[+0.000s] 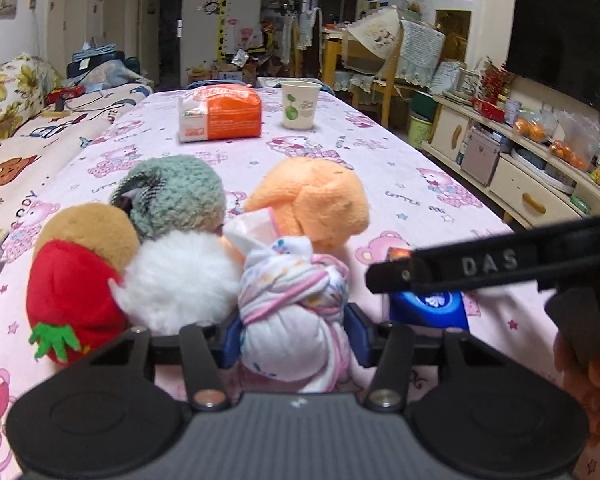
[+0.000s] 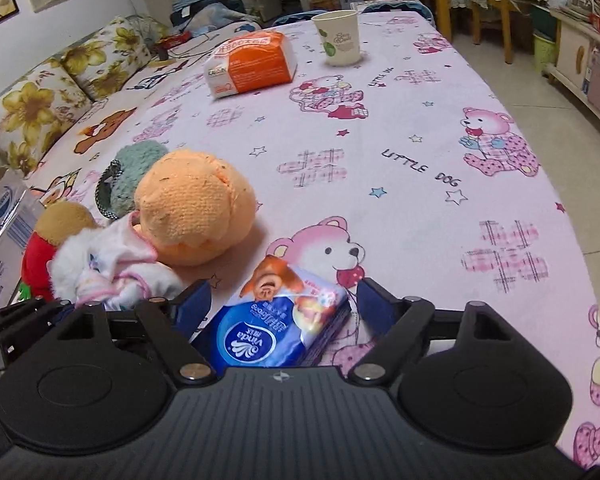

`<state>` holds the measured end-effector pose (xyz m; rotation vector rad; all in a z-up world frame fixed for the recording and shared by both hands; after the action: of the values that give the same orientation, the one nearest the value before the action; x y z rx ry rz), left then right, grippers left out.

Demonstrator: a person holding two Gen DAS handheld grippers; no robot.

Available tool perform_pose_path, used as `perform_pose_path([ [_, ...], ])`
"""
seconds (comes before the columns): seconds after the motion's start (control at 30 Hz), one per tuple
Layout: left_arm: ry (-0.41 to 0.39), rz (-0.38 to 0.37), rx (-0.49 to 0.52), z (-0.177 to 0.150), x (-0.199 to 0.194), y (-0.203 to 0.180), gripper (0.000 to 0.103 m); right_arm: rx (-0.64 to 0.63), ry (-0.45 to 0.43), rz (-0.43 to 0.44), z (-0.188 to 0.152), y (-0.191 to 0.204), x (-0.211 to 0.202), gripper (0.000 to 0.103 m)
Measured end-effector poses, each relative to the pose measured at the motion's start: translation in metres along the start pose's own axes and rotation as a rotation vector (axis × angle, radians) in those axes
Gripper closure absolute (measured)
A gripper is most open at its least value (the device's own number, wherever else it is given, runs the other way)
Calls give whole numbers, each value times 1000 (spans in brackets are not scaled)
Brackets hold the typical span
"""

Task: Organize soft objects
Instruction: 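Grasp the blue tissue pack with the right tool while the left grasps the white-pink cloth bundle, then lift both items, carry them to the cardboard box and open both tools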

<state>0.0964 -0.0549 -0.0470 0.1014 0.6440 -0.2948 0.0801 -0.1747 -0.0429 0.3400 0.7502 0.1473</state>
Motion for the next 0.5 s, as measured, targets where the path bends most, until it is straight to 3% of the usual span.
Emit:
perform_pose_path([
  [0.2, 14, -7, -42, -3, -3, 5, 55, -73, -4, -51, -6, 9, 3, 5],
  [0.5, 25, -22, -64, -5, -9, 12, 55, -104, -16, -26, -6, 13, 4, 12],
])
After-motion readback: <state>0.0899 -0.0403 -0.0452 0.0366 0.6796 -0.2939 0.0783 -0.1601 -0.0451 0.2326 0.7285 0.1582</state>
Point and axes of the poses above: each gripper's, at about its wrist camera, not at the fingertips, and x roughly the way its jaws point, y to its left, z to its top, the point moved 10 cm from there along x, roughly the way its jaws point, and after that the axes turned 7 degrees about z, right-handed, at the moved point
